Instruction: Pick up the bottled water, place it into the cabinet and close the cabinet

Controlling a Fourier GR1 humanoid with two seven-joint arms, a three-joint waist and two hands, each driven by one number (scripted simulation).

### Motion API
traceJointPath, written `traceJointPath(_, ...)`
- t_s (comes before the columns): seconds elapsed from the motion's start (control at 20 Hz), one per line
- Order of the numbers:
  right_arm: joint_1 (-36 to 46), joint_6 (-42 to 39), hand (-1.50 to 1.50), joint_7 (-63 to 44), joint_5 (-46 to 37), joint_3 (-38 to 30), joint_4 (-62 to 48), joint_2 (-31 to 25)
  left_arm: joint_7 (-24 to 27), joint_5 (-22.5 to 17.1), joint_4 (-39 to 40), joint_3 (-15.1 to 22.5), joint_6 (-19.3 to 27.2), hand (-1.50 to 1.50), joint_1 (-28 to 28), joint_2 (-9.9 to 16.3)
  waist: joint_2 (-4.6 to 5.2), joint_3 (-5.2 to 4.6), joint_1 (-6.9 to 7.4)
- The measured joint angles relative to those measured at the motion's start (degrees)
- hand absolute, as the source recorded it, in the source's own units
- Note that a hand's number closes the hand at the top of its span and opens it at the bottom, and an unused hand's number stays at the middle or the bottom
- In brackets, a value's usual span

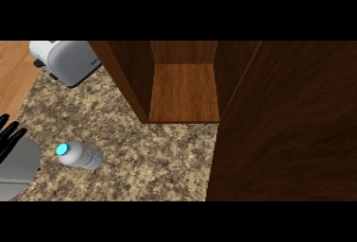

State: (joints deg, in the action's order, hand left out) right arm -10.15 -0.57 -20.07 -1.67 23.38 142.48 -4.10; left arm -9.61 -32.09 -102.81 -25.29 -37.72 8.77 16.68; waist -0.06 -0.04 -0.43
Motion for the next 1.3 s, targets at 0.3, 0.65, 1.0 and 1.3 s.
traceJointPath(0.3,1.0,1.5,-1.50,-0.8,-0.2,1.7,0.0,0.0,6.6,9.5,10.6,0.9,-1.7,-1.50,-3.4,-1.5,0.02,-0.02,-0.09)
traceJointPath(0.65,3.1,3.6,-1.50,-2.8,-0.6,2.8,0.0,-0.4,17.0,19.9,25.7,1.8,-3.6,-1.50,-7.4,-0.9,0.07,-0.04,-0.22)
traceJointPath(1.0,2.0,4.6,-1.50,-2.3,-0.9,4.1,0.3,-1.9,28.3,28.0,40.3,2.8,-3.2,-1.50,-11.0,0.4,0.05,-0.05,-0.41)
traceJointPath(1.3,2.8,5.7,-1.50,-1.8,-1.1,4.4,0.1,-2.3,38.1,34.0,54.1,4.5,0.6,-1.50,-15.4,1.9,0.12,-0.08,-0.51)
